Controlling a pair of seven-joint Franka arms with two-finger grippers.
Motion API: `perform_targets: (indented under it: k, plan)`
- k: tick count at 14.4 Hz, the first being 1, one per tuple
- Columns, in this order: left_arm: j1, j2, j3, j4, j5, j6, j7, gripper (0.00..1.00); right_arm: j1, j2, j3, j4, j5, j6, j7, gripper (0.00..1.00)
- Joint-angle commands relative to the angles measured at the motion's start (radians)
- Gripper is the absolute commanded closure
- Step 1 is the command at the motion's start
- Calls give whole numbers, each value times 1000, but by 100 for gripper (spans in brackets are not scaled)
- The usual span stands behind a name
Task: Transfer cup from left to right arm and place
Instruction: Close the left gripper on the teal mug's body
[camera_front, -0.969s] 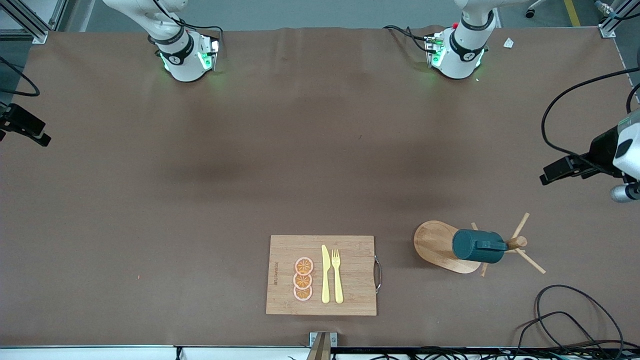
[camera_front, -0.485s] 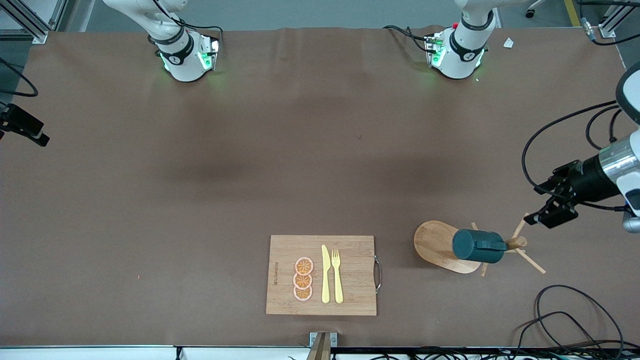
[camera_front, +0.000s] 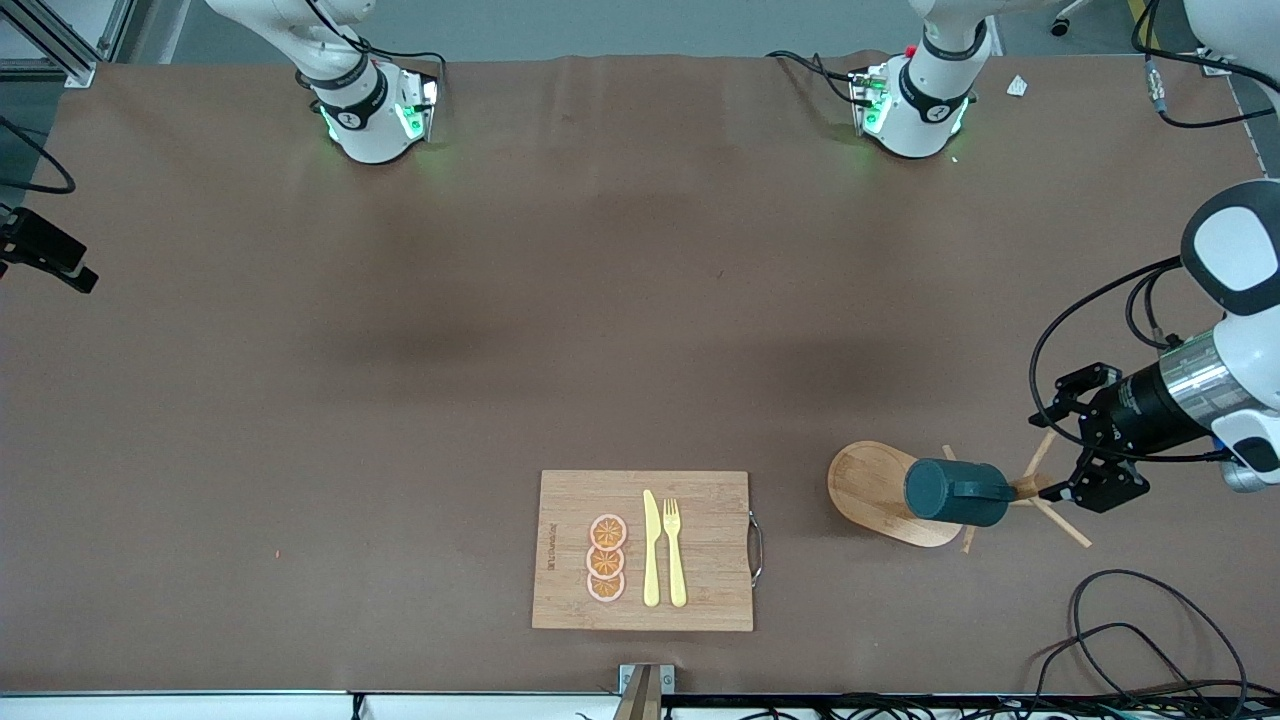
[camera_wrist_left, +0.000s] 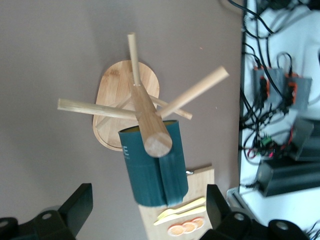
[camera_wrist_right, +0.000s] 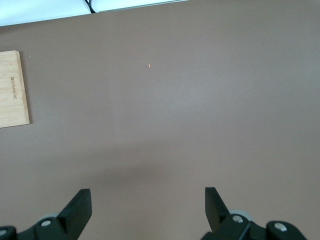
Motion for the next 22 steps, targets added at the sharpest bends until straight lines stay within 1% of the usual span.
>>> perform_targets:
  k: [1, 2, 3, 4, 7, 22]
  plan:
    - [-35, 59, -1, 23, -26, 79, -64, 0, -20, -28, 13, -34, -4, 12, -3, 0]
    - [-41, 73, -1, 21, -35, 127, -110, 1, -20, -28, 13, -34, -4, 12, -3, 0]
    - [-45, 86, -1, 23, -36, 145, -183, 1, -20, -28, 13, -34, -4, 12, -3, 0]
    - [-46, 93, -1, 23, -33, 146, -211, 1, -20, -28, 13, -34, -4, 12, -3, 0]
    - [-75, 108, 0, 21, -18, 149, -204, 1, -20, -28, 13, -34, -4, 12, -3, 0]
    - [-81, 145, -1, 18, -18, 143, -201, 1, -20, -28, 13, -34, -4, 12, -3, 0]
